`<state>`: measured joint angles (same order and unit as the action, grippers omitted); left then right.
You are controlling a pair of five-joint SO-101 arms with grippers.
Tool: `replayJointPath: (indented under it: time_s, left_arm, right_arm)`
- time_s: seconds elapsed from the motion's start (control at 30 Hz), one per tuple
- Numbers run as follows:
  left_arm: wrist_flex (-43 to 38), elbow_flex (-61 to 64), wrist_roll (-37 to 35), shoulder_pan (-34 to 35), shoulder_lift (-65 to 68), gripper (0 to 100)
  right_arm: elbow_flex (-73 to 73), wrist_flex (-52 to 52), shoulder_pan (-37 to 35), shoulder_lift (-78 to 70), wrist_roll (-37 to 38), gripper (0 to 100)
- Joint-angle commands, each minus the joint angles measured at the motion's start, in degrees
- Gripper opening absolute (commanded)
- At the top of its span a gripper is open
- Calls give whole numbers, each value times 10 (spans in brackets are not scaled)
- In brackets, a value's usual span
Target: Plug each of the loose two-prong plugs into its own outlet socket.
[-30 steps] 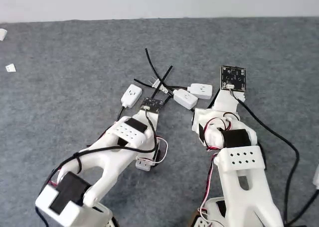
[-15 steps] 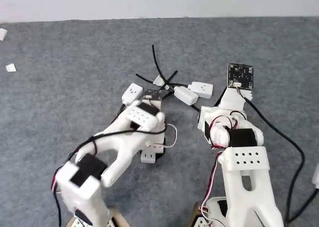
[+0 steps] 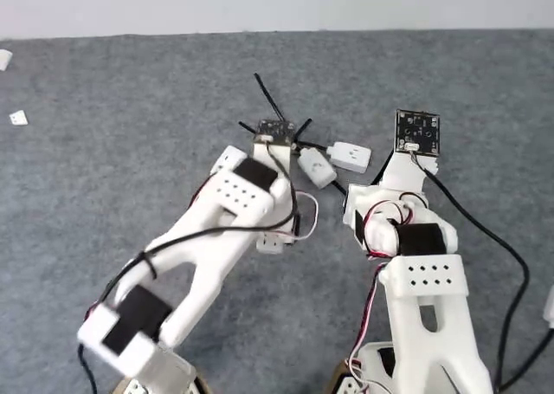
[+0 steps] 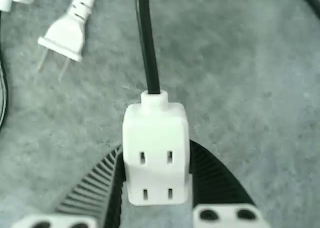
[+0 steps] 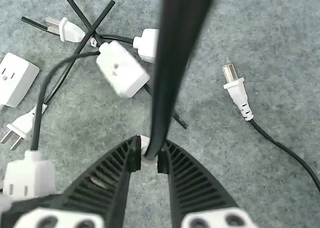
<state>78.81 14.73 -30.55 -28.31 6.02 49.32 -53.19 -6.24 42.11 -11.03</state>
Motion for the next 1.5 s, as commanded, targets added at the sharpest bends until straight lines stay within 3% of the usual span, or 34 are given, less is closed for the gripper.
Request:
replayJointPath:
  time_s: [0.0,0.43,0.5,0.7,0.87,1.2,1.37,1.47]
  left_arm:
    - [-26,24,42,-4,-76,12]
    - [-105,-62,14,40,117,15]
    - [-111,-73,-18,60,127,23]
    - [-114,-65,-27,63,128,228]
    - [-103,-61,21,50,122,209]
    - [-143,82,97,77,-75,170]
    - [-195,211,174,132,-228,170]
    - [-248,298,190,131,-282,167]
  right_arm:
    - [-40,2,4,18,8,10]
    - [-40,1,4,17,8,9]
    - [-40,1,4,17,8,9]
    - [-40,1,3,17,8,9]
    - [-40,1,-10,15,8,9]
    - [-36,2,-25,12,7,9]
    - [-34,2,-51,12,4,9]
    - [-23,15,-65,12,4,9]
